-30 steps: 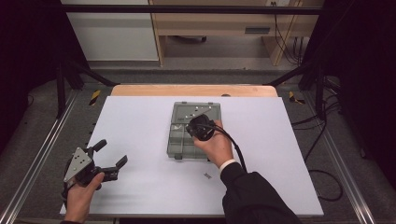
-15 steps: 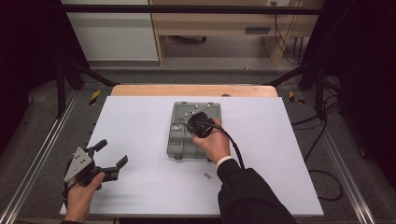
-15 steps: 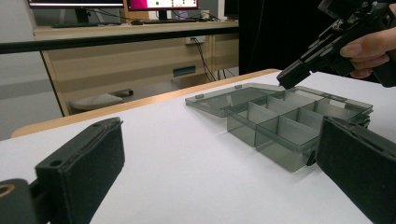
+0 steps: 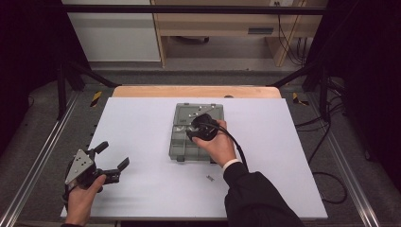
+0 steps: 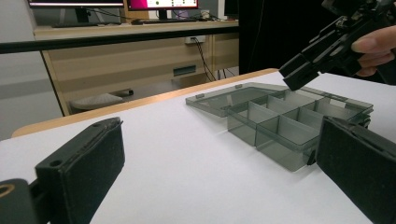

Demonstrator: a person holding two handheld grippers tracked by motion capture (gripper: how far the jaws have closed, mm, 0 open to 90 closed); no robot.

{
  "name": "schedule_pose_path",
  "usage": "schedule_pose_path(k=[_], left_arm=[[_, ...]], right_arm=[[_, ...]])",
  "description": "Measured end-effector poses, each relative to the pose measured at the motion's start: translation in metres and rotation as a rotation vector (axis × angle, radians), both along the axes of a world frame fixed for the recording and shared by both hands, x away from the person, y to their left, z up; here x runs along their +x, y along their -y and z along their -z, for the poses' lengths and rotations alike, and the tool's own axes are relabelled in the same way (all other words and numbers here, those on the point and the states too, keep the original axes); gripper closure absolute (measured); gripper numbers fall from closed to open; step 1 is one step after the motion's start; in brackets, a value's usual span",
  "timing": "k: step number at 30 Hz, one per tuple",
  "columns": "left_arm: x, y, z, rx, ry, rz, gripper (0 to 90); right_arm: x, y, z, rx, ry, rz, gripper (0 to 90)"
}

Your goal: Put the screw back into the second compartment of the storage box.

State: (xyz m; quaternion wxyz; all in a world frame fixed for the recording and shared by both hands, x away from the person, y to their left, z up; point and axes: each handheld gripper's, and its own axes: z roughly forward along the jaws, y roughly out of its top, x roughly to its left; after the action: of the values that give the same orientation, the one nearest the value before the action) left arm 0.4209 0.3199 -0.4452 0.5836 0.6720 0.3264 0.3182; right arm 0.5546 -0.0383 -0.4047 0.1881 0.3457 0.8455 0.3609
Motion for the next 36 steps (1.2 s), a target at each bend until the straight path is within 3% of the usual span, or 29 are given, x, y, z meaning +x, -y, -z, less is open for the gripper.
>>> schedule_pose_path(k=[3,8,11,16,25,27,36], left_arm=[[0.000,0.000,0.000,0.001,-0.001,-0.001,1.1],[0.000,0.000,0.000,0.001,-0.001,-0.003,1.1],[0.000,0.000,0.000,0.002,-0.002,-0.003,1.0],[0.000,-0.001,0.000,0.001,-0.002,-0.003,1.0],[-0.001,0.000,0.000,0.005,-0.004,-0.003,1.0],[-0.001,0.000,0.000,0.004,-0.004,-0.003,1.0],[-0.001,0.000,0.000,0.010,-0.006,-0.001,1.0]], right_arm=[[-0.005,0.001,-0.004,-0.022,0.019,0.006,37.5],[-0.018,0.006,-0.015,-0.036,0.010,-0.012,25.1],[-0.026,0.009,-0.021,-0.035,-0.020,-0.030,18.6],[-0.044,0.013,-0.029,-0.075,-0.060,-0.078,10.5],[-0.073,0.025,-0.029,-0.145,-0.116,-0.132,9.5],[-0.082,0.031,-0.026,-0.181,-0.136,-0.137,9.7],[-0.089,0.047,-0.017,-0.222,-0.191,-0.124,10.6]])
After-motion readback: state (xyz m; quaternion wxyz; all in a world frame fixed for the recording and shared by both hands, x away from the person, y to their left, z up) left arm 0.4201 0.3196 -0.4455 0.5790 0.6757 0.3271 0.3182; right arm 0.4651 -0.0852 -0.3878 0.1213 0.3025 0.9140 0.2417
